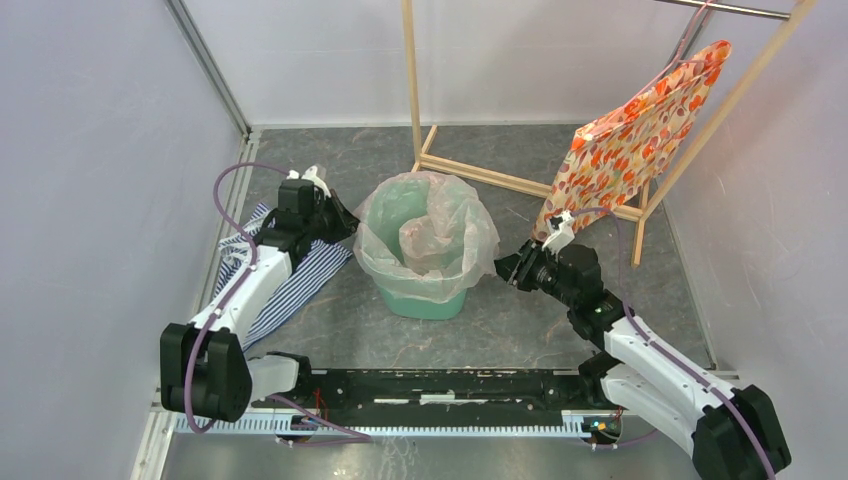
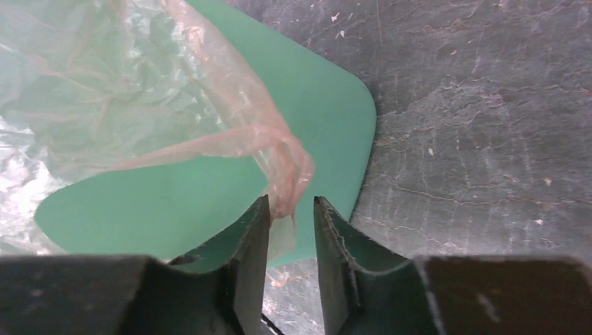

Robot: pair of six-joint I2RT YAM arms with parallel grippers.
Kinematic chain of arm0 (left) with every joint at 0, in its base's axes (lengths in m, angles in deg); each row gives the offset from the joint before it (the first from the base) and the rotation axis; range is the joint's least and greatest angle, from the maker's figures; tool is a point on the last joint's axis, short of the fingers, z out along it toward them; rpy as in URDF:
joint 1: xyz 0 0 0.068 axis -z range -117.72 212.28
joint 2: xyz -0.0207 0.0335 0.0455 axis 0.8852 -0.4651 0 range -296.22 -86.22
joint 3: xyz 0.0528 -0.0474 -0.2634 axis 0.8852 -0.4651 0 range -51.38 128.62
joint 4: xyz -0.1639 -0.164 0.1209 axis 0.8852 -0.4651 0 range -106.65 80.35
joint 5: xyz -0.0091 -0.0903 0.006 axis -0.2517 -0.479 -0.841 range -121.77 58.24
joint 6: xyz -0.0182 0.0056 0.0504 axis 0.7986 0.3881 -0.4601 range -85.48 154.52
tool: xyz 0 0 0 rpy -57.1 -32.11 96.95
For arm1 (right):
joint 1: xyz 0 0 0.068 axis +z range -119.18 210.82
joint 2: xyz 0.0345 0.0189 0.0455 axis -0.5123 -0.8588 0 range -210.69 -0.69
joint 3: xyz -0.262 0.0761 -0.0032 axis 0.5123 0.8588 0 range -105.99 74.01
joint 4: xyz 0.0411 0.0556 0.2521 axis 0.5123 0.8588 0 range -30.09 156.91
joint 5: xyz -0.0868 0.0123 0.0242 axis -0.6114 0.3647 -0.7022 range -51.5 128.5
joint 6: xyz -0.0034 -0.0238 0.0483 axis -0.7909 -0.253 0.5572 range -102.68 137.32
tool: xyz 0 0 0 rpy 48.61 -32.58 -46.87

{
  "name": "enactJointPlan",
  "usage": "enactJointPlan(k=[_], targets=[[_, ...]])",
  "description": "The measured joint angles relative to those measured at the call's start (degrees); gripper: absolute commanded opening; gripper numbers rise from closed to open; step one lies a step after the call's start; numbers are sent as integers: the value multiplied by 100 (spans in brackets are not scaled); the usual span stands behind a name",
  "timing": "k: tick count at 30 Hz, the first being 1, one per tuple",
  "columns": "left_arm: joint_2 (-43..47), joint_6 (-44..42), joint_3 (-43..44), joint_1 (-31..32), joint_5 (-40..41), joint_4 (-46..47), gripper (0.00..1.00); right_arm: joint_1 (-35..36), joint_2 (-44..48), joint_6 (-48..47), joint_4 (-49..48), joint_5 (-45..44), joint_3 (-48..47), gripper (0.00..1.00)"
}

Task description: Put the trash bags into the trash bin

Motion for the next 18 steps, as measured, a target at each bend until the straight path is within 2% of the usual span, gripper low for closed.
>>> enactJointPlan(k=[4, 6, 12, 18], targets=[[0, 2, -238, 0, -37, 105, 2, 0, 17, 39, -302, 31, 146, 4], [9, 4, -372, 0, -39, 199, 2, 0, 44, -13, -367, -9, 151, 0], [22, 9, -669, 0, 7, 328, 2, 0, 46, -452, -221, -400, 142, 0], [170, 136, -1069, 2, 260, 575, 2, 2, -391, -1060, 201, -916, 94, 0]])
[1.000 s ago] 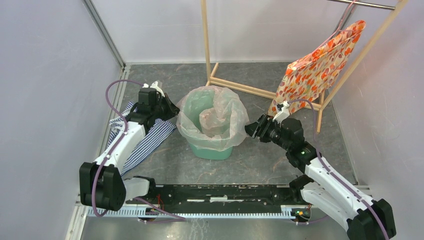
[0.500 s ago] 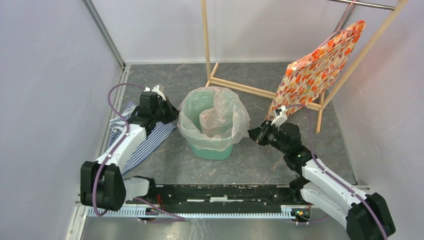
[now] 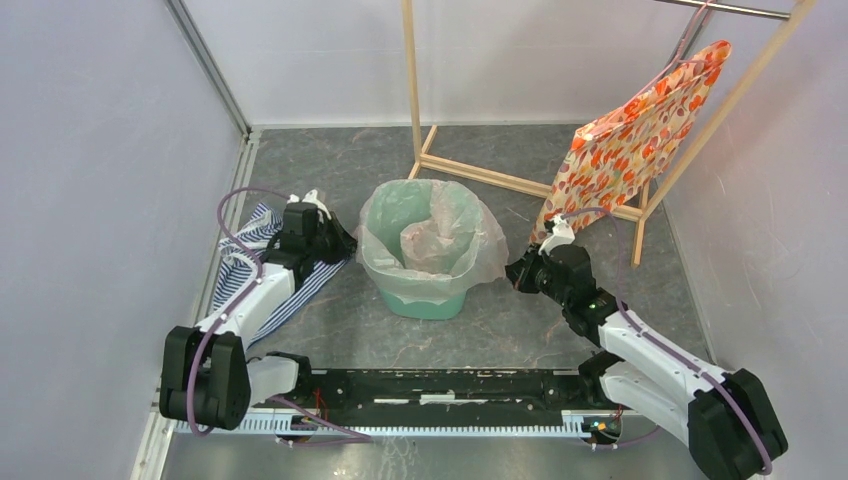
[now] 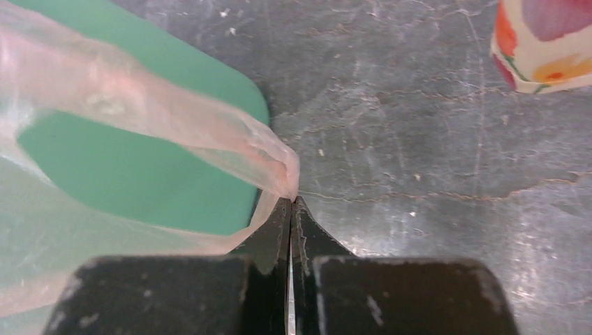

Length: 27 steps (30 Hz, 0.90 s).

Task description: Put the trash bags into the trash bin

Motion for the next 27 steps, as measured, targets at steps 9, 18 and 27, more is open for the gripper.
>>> enactJointPlan(k=[9, 18, 27], targets=[[144, 365, -671, 9, 234, 417, 2, 188, -223, -654, 129, -693, 9, 0], [310, 531, -1257, 59, 791, 820, 2, 1237, -850, -1003, 437, -2225, -20, 0], [345, 529, -1458, 264, 1423, 992, 2, 1690, -1947, -1073, 1137, -3696, -566, 0]])
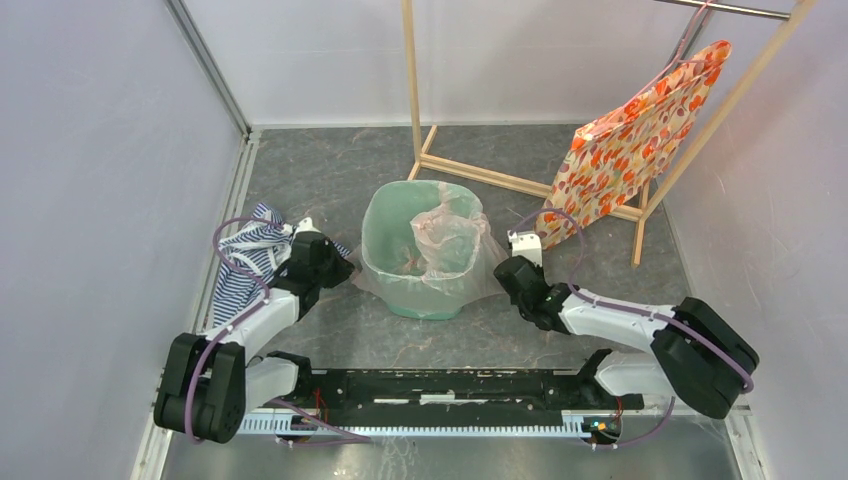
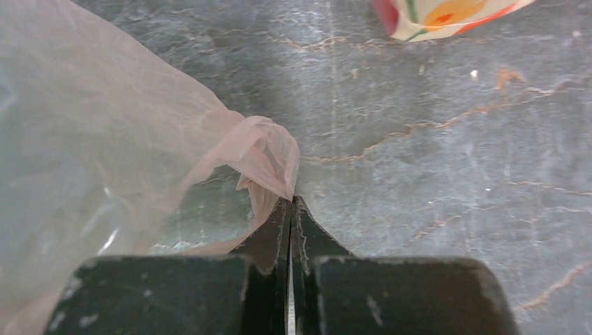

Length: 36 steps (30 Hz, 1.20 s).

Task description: Put the trash bags into the trash bin

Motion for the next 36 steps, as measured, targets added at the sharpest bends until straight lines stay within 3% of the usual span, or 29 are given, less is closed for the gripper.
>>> enactJointPlan(k=[11, 12, 18, 24, 27, 31, 36], targets=[[210, 0, -76, 101, 433, 20, 2, 118, -697, -26, 667, -890, -560, 2], [236, 0, -85, 101, 448, 17, 2, 120, -719, -37, 728, -892, -605, 11], [455, -2, -184, 111, 603, 20, 2, 116, -396, -175, 1067, -826, -723, 33], [535, -2, -400, 219, 859, 87, 3, 98, 284, -315, 1458, -706, -791, 66], [535, -2, -452, 330, 973, 83, 13, 87, 560, -378, 1641, -546, -811, 77], [549, 0, -452, 365, 988, 74, 38, 83, 1014, -420, 2031, -358, -1010, 82], [750, 4, -321, 365, 1032, -249, 45, 83, 1506, -496, 2354, -68, -1537, 81]])
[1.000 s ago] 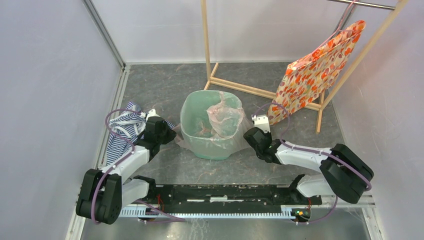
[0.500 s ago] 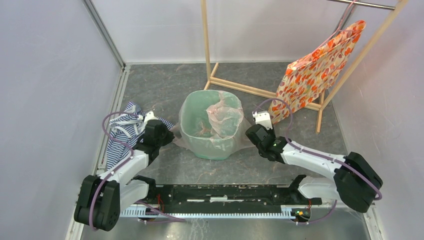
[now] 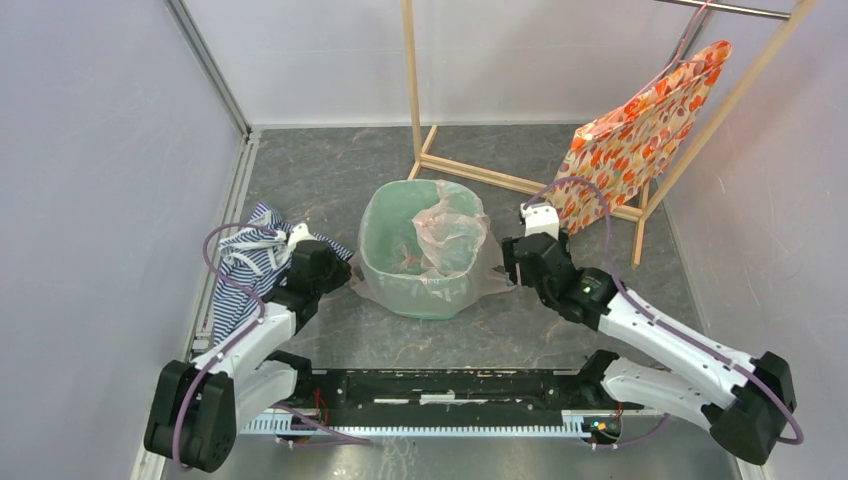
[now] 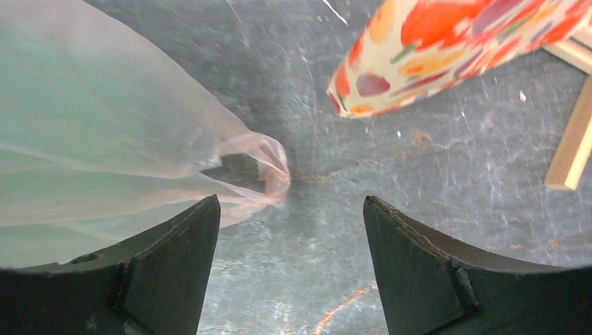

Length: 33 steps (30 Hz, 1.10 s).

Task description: Put the trash bags into the trash bin

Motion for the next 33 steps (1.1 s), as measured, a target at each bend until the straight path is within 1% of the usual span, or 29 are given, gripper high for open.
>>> enactJointPlan(k=[6, 9, 10, 12, 14, 18, 22, 26, 29, 33], targets=[[647, 0, 203, 0, 127, -575, 45, 0, 328, -160, 282, 446, -699, 76], [946, 0, 363, 0, 166, -861, 39, 0, 315, -291, 424, 721, -1246, 71], [1012, 0, 426, 0, 160, -933, 35, 0, 302, -334, 461, 785, -1403, 68], [1088, -2, 538, -2, 101, -992, 28, 20, 210, -444, 546, 949, -1902, 66], [1095, 0, 658, 0, -22, -1003, 25, 79, 33, -551, 579, 1069, -2411, 66], [986, 2, 837, 24, -385, -981, 19, 420, -575, -815, 638, 1196, -3416, 66], [835, 7, 879, 116, -684, -844, 16, 1010, -1615, -1228, 883, 1200, -4590, 67], [695, 24, 876, 254, -815, -748, 15, 1445, -2638, -1587, 1239, 1147, -5574, 67], [660, 98, 870, 317, -855, -671, 14, 1628, -3283, -1753, 1486, 1045, -6004, 67], [660, 149, 811, 323, -855, -549, 14, 1672, -3659, -1827, 1871, 660, -5794, 66]])
